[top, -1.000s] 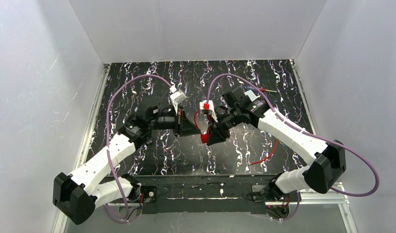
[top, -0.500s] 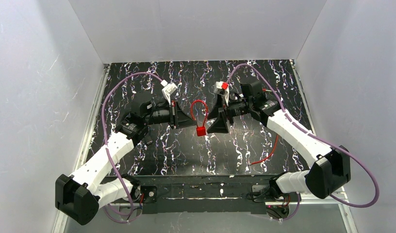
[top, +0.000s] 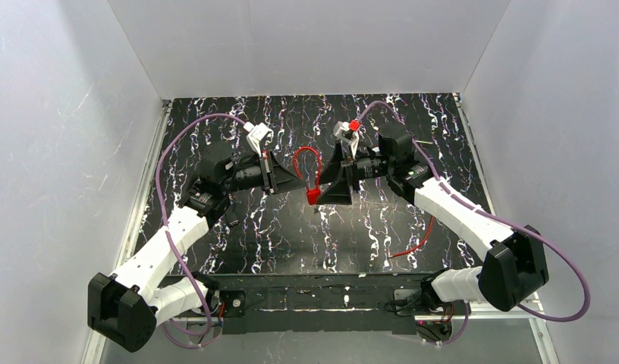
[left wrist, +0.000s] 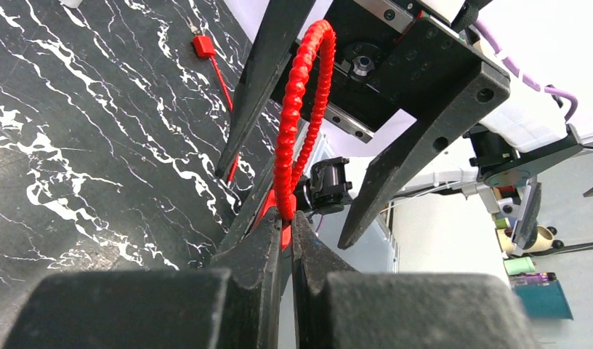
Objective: Lock with the key
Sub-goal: Lock the lock.
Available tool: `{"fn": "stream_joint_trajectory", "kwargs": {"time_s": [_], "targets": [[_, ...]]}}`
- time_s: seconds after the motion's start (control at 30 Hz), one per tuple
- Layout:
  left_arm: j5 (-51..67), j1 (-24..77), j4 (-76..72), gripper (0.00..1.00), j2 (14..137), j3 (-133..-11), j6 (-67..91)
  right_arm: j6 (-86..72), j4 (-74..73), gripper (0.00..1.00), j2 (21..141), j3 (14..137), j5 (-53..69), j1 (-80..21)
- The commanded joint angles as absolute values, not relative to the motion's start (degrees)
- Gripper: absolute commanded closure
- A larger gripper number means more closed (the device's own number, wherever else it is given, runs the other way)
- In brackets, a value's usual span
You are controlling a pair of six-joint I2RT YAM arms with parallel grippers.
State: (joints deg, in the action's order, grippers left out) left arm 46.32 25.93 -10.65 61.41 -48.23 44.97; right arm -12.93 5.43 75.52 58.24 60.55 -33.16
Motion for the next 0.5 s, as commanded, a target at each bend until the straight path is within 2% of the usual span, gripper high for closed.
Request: {"fn": "stream_joint_trajectory", "kwargs": {"time_s": [0.0,0.13,0.3,0.47], "targets": [[46.58,25.64,-14.66,1.0,60.41,-47.9,47.53,-18.47,15.07,0.09,77.01,58.3,60.28,-34.89],[46.49,25.58,-15.09,1.0,60.16,-47.82,48.22,-21.69,19.11,0.13,78.23,58.22,60.59,-35.41],[46.26,25.38,-15.69,1.0,60.04,-47.47,48.4,-24.29,22.34,0.27,78.46,56.94,61.68,-35.6],[46.23,24.93,-17.42,1.0,59.87,-46.5,50.09,-24.41,22.7,0.35,78.05,55.75,62.6,-35.65]]}}
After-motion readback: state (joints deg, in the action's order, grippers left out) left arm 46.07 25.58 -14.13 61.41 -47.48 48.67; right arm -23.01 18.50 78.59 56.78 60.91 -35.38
